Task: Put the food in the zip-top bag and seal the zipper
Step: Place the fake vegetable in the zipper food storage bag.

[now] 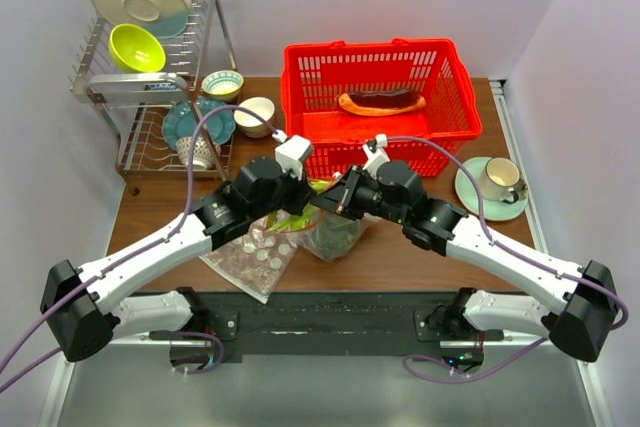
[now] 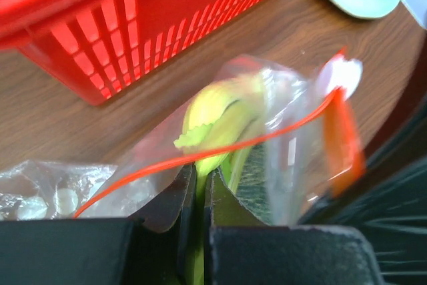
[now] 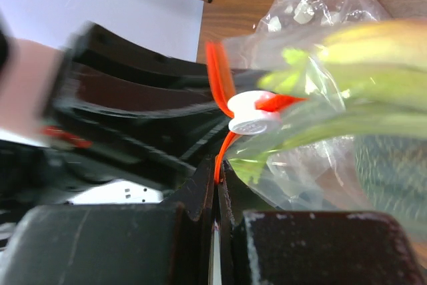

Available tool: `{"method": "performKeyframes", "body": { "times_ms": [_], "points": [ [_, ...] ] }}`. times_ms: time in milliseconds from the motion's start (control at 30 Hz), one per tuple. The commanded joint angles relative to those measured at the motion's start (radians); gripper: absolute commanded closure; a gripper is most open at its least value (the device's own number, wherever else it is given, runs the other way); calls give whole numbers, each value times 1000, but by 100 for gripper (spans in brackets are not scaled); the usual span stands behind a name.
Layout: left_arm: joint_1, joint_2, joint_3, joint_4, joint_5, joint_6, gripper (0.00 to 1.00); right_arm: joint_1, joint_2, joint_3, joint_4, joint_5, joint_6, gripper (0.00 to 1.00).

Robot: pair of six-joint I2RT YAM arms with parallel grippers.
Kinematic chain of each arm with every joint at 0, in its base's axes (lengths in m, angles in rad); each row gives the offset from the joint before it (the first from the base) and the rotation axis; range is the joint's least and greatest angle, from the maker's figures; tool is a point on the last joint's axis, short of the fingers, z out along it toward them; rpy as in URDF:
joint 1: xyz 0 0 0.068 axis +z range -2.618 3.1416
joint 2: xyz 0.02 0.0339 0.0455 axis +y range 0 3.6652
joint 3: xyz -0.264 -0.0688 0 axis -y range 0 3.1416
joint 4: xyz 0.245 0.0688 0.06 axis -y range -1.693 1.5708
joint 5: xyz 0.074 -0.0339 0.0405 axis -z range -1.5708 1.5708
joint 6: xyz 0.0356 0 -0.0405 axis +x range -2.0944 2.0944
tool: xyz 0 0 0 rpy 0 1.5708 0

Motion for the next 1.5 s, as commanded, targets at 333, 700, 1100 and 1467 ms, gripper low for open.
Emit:
{"method": "performKeyframes", "body": {
  "times_ms": [333,700,1100,1467],
  "points": [
    [-112,-21,-230,406,-166,-101,100,-67,-33,-2,148,-61,100,100],
    [-112,-22,-224,547,-132,-247,100,-84,-50,6,154,-58,95,100],
    [-95,-91,-50,458,-293,-132,100,-99,-33,14,171,-92,109,100],
    [-77,-122,-385,850,-411,-138,100,-96,83,113,306,-207,207,100]
  ]
}}
